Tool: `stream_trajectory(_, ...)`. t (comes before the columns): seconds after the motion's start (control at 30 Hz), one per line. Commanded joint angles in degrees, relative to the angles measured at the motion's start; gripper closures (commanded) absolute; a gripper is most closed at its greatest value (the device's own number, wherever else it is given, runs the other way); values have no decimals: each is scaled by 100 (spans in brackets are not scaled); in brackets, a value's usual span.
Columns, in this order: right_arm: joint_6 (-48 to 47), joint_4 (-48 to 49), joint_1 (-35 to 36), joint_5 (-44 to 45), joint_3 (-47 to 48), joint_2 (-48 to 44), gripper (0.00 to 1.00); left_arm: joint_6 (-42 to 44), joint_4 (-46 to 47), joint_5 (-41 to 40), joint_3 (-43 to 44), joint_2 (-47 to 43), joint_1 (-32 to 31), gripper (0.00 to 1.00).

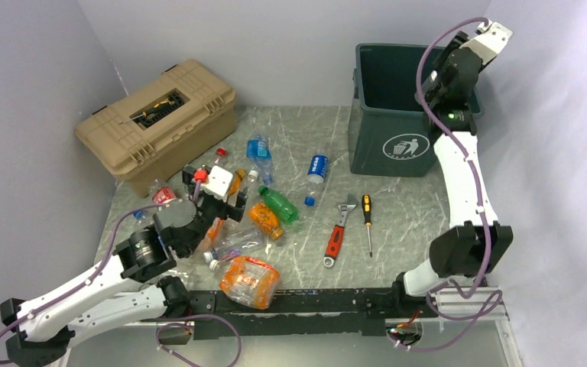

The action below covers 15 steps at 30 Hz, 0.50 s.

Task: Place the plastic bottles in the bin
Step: Place the plastic bottle in the trash bin.

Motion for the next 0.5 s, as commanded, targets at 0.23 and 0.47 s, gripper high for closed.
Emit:
stream_trajectory(0.23, 1438, -1090, -881, -1189, 311, 876, 100, -481, -631, 477, 604, 854, 373, 1)
stream_trajectory(0.47, 1641, -1223, -894, -1206, 532, 997, 17, -493, -568, 748, 542, 777, 512, 0)
